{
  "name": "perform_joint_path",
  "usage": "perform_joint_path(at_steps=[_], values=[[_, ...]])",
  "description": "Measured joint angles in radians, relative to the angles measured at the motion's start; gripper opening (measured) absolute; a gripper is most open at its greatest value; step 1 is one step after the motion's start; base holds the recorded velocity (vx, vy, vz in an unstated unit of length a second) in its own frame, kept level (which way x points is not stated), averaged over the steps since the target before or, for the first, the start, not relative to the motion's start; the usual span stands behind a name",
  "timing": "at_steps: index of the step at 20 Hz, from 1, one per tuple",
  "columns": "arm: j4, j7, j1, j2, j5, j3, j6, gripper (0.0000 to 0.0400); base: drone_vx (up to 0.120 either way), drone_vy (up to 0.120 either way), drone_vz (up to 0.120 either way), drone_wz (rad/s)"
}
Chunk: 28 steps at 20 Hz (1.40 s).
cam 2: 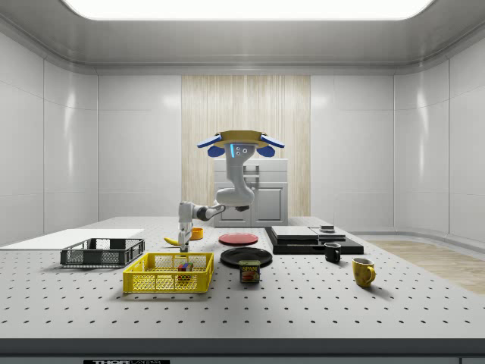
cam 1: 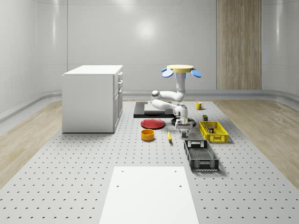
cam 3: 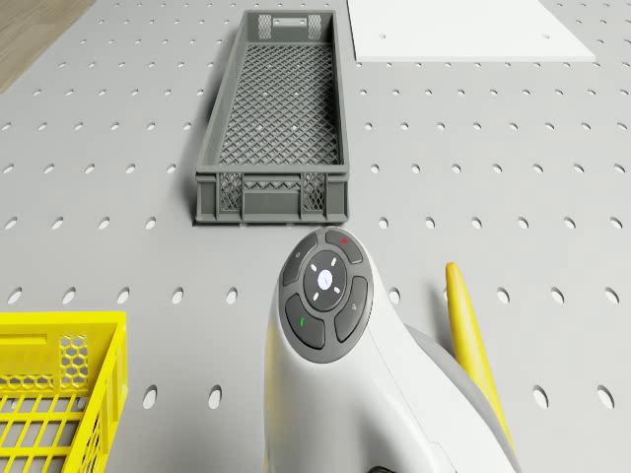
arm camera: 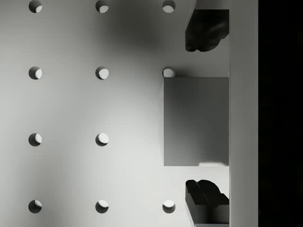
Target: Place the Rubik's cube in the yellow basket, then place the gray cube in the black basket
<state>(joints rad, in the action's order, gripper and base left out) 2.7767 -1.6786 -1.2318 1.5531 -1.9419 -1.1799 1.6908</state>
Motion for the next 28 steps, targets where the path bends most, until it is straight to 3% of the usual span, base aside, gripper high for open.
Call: perform_joint_path(at_steps=[14,20,28], values=[[-0.027,0.003,-0.016,-0.023,-0.033,0.03,-0.001,0.04,0.0,0.0,0.0,0.0],[-0.034,0.005,-0.021,-0.03,-0.033,0.028,-0.006,0.029,0.0,0.0,0.0,0.0],[-0.035,0.007,-0.021,-0.037,-0.035,0.028,-0.012,0.0256,0.0,0.0,0.0,0.0]])
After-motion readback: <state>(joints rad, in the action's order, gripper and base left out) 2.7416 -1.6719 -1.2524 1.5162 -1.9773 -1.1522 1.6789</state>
